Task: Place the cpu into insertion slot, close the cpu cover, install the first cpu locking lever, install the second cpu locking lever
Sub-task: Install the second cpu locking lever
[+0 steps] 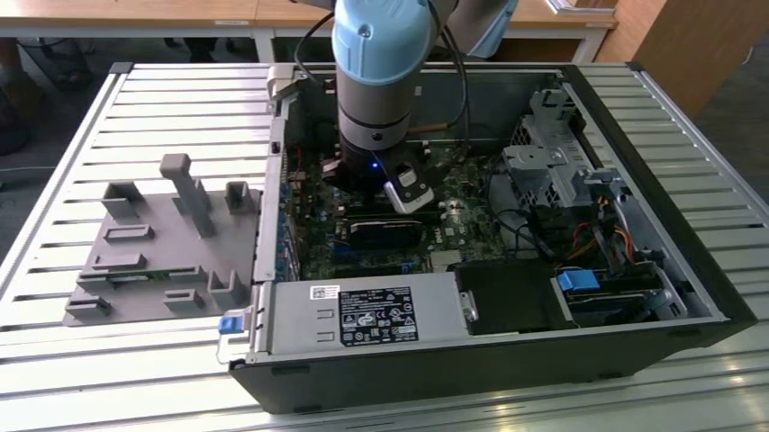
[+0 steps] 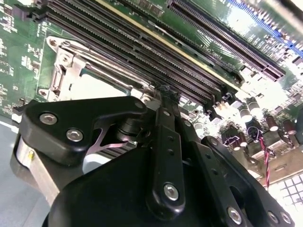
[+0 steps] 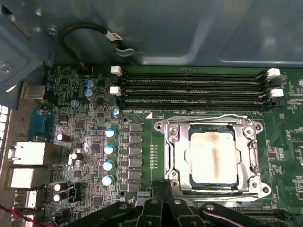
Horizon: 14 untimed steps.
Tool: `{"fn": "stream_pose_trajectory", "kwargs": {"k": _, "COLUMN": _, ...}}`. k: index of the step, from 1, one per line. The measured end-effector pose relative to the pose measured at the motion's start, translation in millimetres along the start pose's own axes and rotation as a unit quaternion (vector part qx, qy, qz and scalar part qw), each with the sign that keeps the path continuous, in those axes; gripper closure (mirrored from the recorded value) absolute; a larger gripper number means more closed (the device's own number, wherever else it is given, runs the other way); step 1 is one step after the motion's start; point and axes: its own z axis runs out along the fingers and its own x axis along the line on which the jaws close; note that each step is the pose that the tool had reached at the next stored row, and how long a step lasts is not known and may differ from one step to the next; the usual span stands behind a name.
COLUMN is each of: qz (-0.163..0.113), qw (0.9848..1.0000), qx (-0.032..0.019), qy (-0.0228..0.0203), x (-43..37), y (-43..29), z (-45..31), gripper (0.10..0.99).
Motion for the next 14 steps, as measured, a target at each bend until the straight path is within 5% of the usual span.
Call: {"fn": "stream_pose_trajectory", "kwargs": {"k": 14, "qz": 0.0, "qw": 1.0, "qx": -0.0002, "qy": -0.0001, "x": 0.5, "y": 2.8, "z": -10.9, "gripper": 0.976}}
